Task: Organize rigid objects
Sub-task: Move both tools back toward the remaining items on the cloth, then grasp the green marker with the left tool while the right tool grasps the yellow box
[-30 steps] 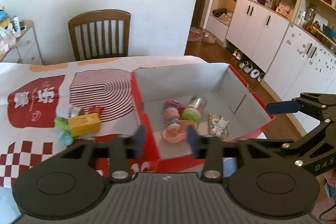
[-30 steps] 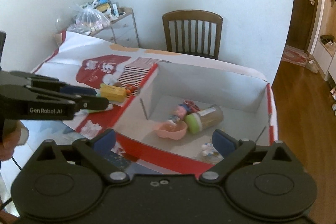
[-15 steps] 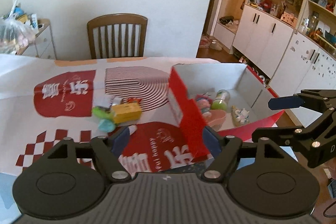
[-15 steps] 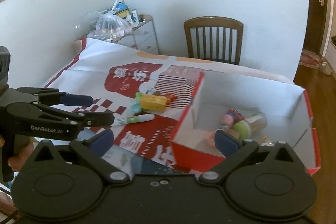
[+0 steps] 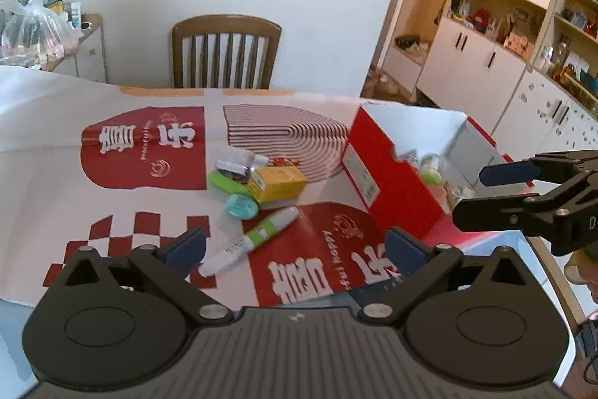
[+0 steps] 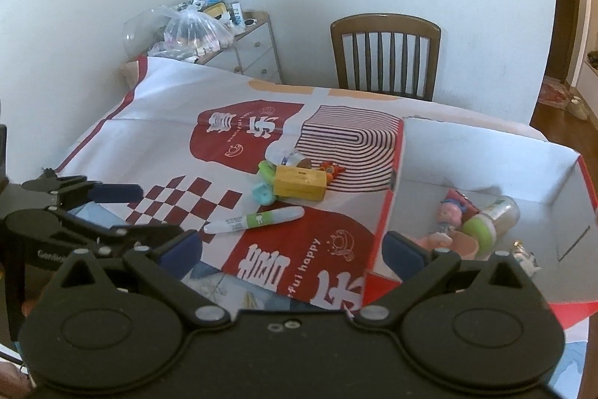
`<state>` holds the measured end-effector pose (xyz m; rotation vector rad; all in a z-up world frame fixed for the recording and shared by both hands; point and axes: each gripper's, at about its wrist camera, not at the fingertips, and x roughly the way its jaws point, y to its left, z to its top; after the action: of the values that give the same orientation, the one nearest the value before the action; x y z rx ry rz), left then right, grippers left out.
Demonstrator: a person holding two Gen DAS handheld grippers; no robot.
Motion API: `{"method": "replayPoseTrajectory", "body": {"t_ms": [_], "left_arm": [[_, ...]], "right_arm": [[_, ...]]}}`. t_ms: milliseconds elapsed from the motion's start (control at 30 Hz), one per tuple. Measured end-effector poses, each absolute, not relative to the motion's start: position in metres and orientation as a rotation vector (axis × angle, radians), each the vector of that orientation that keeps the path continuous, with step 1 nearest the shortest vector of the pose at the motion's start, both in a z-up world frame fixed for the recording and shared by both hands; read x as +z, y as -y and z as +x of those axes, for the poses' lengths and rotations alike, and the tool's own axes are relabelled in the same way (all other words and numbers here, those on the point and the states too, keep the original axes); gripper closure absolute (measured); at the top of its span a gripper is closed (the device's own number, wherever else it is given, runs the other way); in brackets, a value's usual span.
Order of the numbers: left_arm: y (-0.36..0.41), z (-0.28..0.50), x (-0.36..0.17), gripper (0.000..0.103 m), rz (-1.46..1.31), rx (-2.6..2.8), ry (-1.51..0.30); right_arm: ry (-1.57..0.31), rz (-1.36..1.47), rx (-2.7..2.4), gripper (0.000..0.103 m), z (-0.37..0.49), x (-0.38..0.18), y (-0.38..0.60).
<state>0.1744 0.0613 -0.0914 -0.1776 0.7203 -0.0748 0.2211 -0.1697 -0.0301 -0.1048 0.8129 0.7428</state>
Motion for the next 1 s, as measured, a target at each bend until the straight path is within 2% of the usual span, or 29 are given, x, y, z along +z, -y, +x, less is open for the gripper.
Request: {"method": "replayPoseTrajectory", "body": {"t_ms": [500, 1000], "left_arm": [[-0.101, 0.210, -0.145, 0.000, -0.196, 0.001, -0.738], [-0.105, 0.245, -0.190, 0.000, -0.147, -0.040, -0.794]], "right_arm": [[-0.849, -0.153, 0.638, 0.000, 0.276, -0.063, 0.086], [-0.963, -0.199, 0.569, 0.000, 0.325, -0.111, 0.041]]}}
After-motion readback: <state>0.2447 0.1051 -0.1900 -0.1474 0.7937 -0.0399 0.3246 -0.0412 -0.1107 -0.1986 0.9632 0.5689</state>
